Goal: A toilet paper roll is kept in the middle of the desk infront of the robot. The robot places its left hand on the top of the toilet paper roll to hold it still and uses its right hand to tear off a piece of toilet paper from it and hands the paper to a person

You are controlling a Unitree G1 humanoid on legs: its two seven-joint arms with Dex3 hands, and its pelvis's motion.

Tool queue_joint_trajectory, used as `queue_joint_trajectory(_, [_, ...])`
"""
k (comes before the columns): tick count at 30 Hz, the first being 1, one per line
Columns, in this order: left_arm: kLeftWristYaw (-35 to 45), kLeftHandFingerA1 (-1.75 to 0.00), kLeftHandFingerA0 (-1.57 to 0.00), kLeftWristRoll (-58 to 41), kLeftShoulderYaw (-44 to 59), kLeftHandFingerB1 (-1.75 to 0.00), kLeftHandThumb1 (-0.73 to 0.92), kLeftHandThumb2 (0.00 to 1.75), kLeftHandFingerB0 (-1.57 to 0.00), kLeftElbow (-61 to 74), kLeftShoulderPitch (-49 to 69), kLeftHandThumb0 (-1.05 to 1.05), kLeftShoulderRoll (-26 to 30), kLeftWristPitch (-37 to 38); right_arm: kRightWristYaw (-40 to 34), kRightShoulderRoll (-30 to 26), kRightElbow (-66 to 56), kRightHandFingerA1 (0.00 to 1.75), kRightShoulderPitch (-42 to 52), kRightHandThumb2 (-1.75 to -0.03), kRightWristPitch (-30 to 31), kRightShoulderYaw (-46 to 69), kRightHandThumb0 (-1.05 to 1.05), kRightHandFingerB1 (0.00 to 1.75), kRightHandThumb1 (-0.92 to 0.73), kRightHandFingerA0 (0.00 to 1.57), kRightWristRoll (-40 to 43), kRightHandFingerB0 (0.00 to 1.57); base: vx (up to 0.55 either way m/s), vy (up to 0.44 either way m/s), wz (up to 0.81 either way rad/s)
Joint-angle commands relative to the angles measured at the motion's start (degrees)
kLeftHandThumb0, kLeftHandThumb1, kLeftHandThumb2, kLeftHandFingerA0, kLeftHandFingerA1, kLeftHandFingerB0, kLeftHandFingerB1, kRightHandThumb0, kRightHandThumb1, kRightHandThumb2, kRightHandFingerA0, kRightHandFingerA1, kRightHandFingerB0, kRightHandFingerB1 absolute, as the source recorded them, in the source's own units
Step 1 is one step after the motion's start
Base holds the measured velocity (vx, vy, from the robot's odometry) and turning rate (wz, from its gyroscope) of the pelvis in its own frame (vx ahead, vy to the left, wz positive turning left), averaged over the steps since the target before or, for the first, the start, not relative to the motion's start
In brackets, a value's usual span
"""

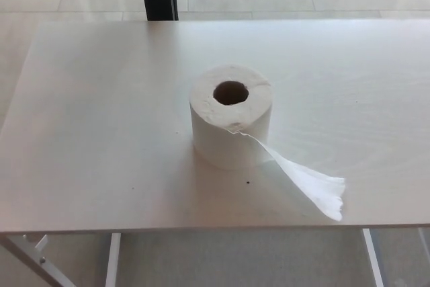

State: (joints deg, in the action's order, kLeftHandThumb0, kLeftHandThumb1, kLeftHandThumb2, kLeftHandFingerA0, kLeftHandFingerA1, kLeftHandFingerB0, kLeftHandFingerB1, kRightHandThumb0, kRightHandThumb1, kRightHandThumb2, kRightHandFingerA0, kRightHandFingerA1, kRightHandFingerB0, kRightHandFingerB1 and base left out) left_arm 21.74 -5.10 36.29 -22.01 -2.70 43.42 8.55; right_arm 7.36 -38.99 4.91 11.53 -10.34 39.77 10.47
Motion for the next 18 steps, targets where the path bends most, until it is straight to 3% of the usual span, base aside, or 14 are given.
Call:
queue_joint_trajectory(1, [-5.7, -0.6, -0.32, -7.0, -6.0, -0.55, 0.57, 0.97, -0.31, 29.6, -18.2, -0.67, 2.1, -14.1, 2.6, -4.2, -27.6, 0.54, -12.7, -0.63, 11.6, -12.0, -0.73, 0.38, -0.75, 0.12, 5.8, 0.21, 0.0, 0.0, 0.0])
queue_joint_trajectory(5, [-4.1, -0.58, -0.29, -3.1, -13.0, -0.53, 0.58, 0.97, -0.28, 30.9, -23.1, -0.66, -1.1, -15.6, 3.1, -2.5, -32.2, 0.5, -13.5, -0.62, 16.2, -18.6, -0.77, 0.34, -0.74, 0.15, 2.3, 0.22, 0.0, 0.0, 0.0])
queue_joint_trajectory(6, [-3.4, -0.48, -0.34, 2.8, -17.8, -0.41, 0.78, 0.63, -0.37, 32.6, -24.5, -0.67, -2.1, -14.3, 4.3, -1.3, -33.6, 0.47, -13.7, -0.62, 16.9, -23.0, -0.7, 0.33, -0.75, 0.13, 0.9, 0.2, 0.0, 0.0, 0.0])
queue_joint_trajectory(8, [-1.8, -0.48, -0.32, 4.9, -22.3, -0.39, 0.77, 0.63, -0.37, 33.6, -26.0, -0.68, -3.7, -14.4, 3.8, 1.0, -35.3, 0.47, -13.9, -0.61, 17.4, -27.9, -0.68, 0.33, -0.73, 0.17, -2.7, 0.25, 0.0, 0.0, 0.0])
queue_joint_trajectory(9, [-1.0, -0.49, -0.32, 7.4, -24.7, -0.39, 0.78, 0.63, -0.37, 34.5, -26.5, -0.67, -3.9, -14.1, 4.1, 1.7, -35.7, 0.52, -14.0, -0.9, 18.0, -30.3, -0.72, 0.45, -0.57, 0.12, -3.9, 0.16, 0.0, 0.0, 0.0])
queue_joint_trajectory(11, [-0.3, -0.47, -0.35, 9.1, -28.5, -0.4, 0.78, 0.63, -0.38, 35.5, -26.7, -0.65, -5.8, -14.5, 3.6, 3.6, -36.1, 0.52, -14.0, -0.88, 19.9, -34.5, -0.71, 0.45, -0.54, 0.12, -6.2, 0.2, 0.0, 0.0, 0.0])
queue_joint_trajectory(12, [0.0, -0.57, -0.28, 9.6, -30.2, -0.54, 0.61, 1.01, -0.33, 35.7, -26.8, -0.68, -6.7, -14.9, 3.9, 4.4, -35.1, 0.46, -14.1, -0.59, 18.4, -36.5, -0.69, 0.32, -0.69, 0.17, -8.0, 0.29, 0.0, 0.0, 0.0])
queue_joint_trajectory(18, [-0.6, -0.58, -0.28, 14.8, -37.1, -0.56, 0.59, 0.99, -0.35, 36.1, -26.9, -0.66, -9.1, -15.1, 5.8, 6.3, -31.3, 0.49, -15.5, -0.6, 18.6, -44.7, -0.54, 0.39, -0.65, 0.25, -11.5, 0.35, 0.0, 0.0, 0.0])
